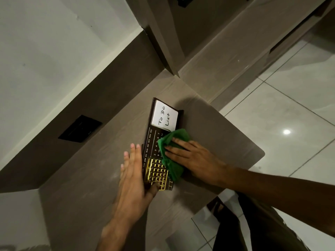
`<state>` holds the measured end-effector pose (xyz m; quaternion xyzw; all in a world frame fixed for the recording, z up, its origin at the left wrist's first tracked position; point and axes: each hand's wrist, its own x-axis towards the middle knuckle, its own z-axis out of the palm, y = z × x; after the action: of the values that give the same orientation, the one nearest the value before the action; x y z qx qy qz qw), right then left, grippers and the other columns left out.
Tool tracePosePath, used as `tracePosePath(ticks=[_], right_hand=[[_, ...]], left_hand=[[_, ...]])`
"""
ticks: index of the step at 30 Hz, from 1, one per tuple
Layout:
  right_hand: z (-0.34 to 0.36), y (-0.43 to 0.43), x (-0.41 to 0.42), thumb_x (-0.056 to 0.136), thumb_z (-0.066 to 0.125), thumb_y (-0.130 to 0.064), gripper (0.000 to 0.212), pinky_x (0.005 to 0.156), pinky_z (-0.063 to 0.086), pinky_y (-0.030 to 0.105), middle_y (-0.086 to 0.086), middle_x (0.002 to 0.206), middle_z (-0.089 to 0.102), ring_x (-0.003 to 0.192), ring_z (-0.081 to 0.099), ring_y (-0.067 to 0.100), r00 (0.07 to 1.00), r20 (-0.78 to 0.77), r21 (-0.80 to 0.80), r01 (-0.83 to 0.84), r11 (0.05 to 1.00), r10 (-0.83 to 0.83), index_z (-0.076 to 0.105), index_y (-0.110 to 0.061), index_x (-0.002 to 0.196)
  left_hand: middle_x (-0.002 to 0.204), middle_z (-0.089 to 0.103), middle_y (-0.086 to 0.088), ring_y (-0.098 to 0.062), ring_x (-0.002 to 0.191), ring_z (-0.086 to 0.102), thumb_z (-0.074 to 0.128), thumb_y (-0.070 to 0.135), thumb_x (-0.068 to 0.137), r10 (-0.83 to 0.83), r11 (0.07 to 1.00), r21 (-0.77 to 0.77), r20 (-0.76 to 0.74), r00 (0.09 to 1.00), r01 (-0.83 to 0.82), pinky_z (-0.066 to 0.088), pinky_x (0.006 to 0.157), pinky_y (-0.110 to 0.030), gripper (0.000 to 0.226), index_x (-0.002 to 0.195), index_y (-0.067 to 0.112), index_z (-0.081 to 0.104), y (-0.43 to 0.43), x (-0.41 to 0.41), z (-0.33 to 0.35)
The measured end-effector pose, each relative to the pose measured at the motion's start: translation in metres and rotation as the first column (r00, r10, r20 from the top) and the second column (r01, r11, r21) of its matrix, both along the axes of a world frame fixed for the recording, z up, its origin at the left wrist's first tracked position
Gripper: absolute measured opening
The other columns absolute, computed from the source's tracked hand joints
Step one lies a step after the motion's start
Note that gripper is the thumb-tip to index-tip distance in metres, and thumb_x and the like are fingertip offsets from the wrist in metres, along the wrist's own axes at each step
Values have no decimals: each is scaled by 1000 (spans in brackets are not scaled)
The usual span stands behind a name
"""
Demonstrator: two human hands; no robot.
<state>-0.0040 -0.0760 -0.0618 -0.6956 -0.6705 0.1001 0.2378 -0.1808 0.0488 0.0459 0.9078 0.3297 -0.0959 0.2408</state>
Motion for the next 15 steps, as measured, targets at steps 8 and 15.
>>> tracePosePath(ticks=[8,15], right_hand=[[14,17,23,73,80,-14,67,97,44,47,4,142,53,134,43,34,983,137,-33,131,991,-125,55,-17,135],[-4,1,-27,61,87,-24,68,91,49,45,2,130,62,125,48,31,999,34,27,-27,999,26,60,-20,124]], left_hand=[[159,-23,17,-13,150,-17,74,5,79,5,995,-104,0,1000,-5,-1,124,-49,124,145,40,-25,4,8,-5],[157,-23,25,-10,150,-16,76,2,76,33,993,-110,8,999,-32,0,123,-47,130,143,47,-26,4,9,-10]])
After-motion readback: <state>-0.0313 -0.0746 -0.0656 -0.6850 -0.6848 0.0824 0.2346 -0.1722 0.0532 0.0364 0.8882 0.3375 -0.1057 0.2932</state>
